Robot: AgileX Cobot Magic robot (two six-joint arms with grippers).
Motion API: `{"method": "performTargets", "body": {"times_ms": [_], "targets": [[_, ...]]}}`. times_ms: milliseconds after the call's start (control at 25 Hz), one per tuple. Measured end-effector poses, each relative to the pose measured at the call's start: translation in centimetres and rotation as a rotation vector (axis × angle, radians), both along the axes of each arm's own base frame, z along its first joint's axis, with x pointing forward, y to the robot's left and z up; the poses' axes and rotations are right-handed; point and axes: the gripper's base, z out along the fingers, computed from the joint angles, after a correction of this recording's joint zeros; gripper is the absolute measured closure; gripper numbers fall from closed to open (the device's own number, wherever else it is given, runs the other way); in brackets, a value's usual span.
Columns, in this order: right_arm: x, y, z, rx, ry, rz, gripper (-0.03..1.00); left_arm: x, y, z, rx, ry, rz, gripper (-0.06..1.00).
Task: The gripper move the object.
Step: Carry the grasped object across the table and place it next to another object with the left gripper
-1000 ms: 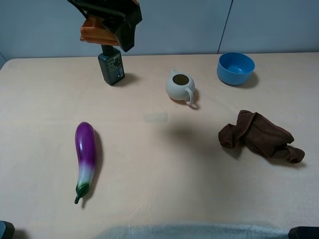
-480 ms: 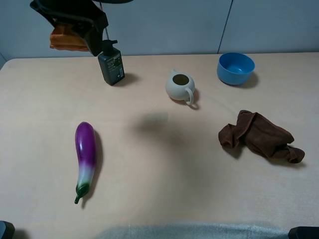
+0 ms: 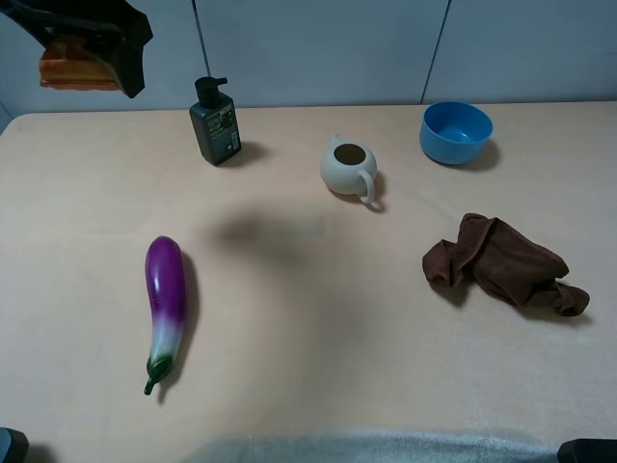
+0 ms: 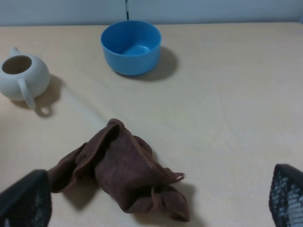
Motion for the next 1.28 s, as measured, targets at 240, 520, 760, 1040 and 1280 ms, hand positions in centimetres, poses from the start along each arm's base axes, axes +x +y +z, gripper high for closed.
{"method": "performTargets", "body": {"times_ms": [240,520,760,1040,1280], "targets": [[0.0,0.0,0.0,0.000,0.000,0.000,0.28,0.4,2.3,-0.9,0.016,0.029,0.067,0.22],[0.0,0.0,0.0,0.000,0.000,0.000,0.28,-0.2,3.6,-3.3,0.046,0.104,0.114,0.22],[0.0,0.0,0.0,0.000,0.000,0.000,0.28,-0.2,4.5,-5.3,0.043,0.086,0.155,0.22],[0.0,0.0,0.0,0.000,0.000,0.000,0.28,0.2,6.0,-7.3,0.016,0.037,0.223,0.22],[0.0,0.0,0.0,0.000,0.000,0.000,0.28,1.6,6.2,-10.6,0.023,0.077,0.237,0.22]]}}
